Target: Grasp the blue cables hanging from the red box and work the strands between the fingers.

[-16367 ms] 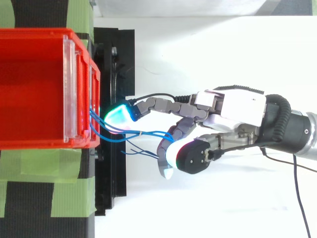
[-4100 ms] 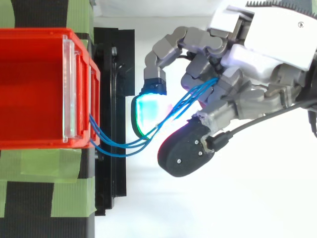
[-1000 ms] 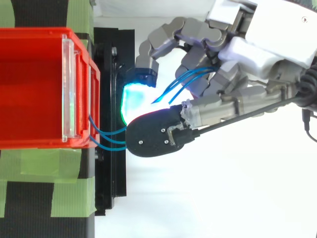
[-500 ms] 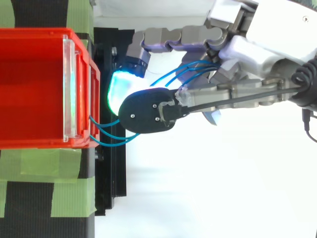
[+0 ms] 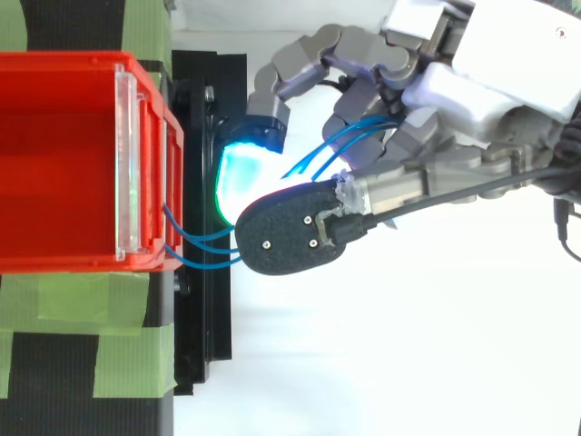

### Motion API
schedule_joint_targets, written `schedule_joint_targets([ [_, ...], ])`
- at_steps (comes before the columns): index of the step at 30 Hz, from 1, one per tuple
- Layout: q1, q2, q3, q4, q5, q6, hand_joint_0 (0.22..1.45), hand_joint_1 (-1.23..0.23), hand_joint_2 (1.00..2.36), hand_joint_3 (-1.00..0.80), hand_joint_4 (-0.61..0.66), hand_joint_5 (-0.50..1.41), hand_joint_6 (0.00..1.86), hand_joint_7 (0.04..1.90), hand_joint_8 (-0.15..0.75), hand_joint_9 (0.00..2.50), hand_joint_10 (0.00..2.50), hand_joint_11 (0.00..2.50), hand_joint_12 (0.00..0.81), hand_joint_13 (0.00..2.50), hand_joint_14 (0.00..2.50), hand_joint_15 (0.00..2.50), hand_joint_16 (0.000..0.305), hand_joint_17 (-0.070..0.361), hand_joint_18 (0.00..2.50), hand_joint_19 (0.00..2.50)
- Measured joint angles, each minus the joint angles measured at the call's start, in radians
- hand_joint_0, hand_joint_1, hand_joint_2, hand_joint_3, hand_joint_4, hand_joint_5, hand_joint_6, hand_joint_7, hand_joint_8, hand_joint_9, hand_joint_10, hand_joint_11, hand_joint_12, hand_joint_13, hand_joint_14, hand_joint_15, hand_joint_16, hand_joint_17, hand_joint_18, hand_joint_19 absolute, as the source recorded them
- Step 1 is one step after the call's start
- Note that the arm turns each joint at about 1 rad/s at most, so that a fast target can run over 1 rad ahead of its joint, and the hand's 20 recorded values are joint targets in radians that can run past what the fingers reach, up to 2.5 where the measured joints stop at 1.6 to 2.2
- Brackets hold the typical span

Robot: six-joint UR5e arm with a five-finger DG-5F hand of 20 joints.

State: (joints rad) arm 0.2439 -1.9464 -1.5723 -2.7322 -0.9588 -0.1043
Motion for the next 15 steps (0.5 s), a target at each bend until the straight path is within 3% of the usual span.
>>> schedule_joint_targets([
  [2,0.001,0.0,0.0,0.0,0.0,-0.001,0.9,-0.71,1.02,-0.57,0.25,-0.01,1.43,0.97,0.491,1.85,2.5,2.5,0.681,1.97,2.5,1.63,0.225,0.168,2.5,0.87],
  [4,0.001,0.0,0.0,0.0,0.0,-0.001,0.9,-0.69,1.01,-0.71,0.25,0.03,1.42,1.02,0.491,1.85,2.5,2.5,0.681,1.97,2.5,1.63,0.225,0.168,2.5,0.87],
  [13,0.002,0.0,0.0,0.0,0.0,-0.002,0.88,-0.67,1.01,-0.67,0.22,0.13,1.41,1.08,0.491,1.85,2.5,2.5,0.681,1.97,2.5,1.63,0.225,0.168,2.5,0.87],
  [15,0.002,0.0,0.0,0.0,0.0,-0.002,0.86,-0.67,1.01,-0.68,0.23,0.13,1.34,1.08,0.491,1.85,2.5,2.5,0.681,1.97,2.5,1.63,0.225,0.168,2.5,0.87],
])
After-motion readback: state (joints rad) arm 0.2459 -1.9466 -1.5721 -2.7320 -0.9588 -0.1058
